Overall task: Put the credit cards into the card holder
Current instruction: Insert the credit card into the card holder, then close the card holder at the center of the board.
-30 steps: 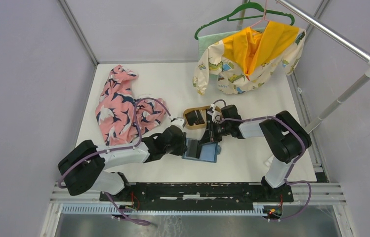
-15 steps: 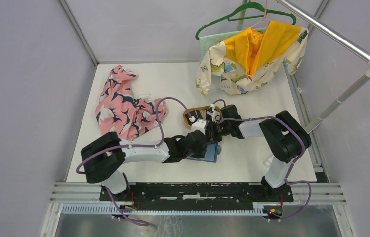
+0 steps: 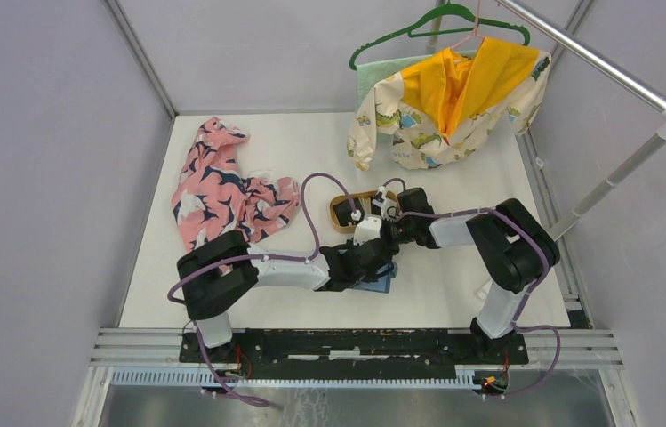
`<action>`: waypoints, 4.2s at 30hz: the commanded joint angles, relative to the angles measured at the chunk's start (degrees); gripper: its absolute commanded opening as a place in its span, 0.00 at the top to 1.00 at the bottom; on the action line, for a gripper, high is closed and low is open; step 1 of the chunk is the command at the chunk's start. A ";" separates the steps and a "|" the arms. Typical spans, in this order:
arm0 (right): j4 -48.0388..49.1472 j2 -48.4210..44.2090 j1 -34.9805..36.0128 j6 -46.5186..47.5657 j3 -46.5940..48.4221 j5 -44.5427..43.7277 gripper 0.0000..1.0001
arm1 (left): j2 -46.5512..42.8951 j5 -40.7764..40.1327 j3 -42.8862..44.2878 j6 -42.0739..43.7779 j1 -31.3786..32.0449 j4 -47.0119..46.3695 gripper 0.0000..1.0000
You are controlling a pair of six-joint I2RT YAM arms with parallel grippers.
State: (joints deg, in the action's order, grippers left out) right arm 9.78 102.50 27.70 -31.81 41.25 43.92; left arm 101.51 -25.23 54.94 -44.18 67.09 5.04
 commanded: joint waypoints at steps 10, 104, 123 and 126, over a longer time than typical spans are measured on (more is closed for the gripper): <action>-1.91 1.11 0.24 3.10 1.72 -2.44 0.65 | -0.64 -8.26 1.58 -4.30 0.55 4.42 0.55; -19.49 -19.42 9.83 81.22 0.14 -9.23 0.84 | -29.45 28.03 -36.92 -4.96 -25.83 -26.92 0.32; -24.48 -10.61 12.92 83.48 3.11 -17.86 0.87 | -17.18 37.40 -37.73 -10.04 -25.83 -40.90 0.47; -25.17 -9.99 13.01 83.66 3.51 -17.43 0.87 | -17.95 38.96 -38.12 -10.39 -25.87 -43.22 0.53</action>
State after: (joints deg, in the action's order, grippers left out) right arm -11.77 90.50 40.40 50.70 43.81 27.90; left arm 83.37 9.30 17.91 -51.94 40.97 -33.47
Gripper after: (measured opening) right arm 0.134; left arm 0.484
